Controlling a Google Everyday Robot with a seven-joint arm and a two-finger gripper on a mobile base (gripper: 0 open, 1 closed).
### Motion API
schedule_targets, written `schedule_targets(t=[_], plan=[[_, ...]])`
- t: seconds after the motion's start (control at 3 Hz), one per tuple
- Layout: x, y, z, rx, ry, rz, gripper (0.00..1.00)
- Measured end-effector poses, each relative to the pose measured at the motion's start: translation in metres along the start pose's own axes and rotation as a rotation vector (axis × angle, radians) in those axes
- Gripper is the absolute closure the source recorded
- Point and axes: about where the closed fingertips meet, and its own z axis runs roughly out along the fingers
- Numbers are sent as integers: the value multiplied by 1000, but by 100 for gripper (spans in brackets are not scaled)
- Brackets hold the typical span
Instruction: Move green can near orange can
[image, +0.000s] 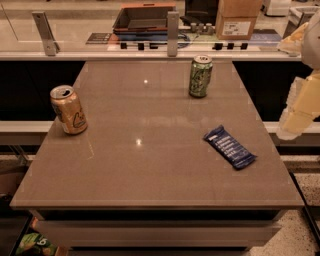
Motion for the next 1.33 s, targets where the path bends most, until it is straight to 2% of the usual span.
schedule_targets(t=[0.33,0.67,1.0,1.33], plan=[[5,-32,-1,50,-17,20,0],[6,-64,2,115,-63,61,0],[0,-80,19,163,-164,93,0],[-4,-93,44,195,-299,146,0]])
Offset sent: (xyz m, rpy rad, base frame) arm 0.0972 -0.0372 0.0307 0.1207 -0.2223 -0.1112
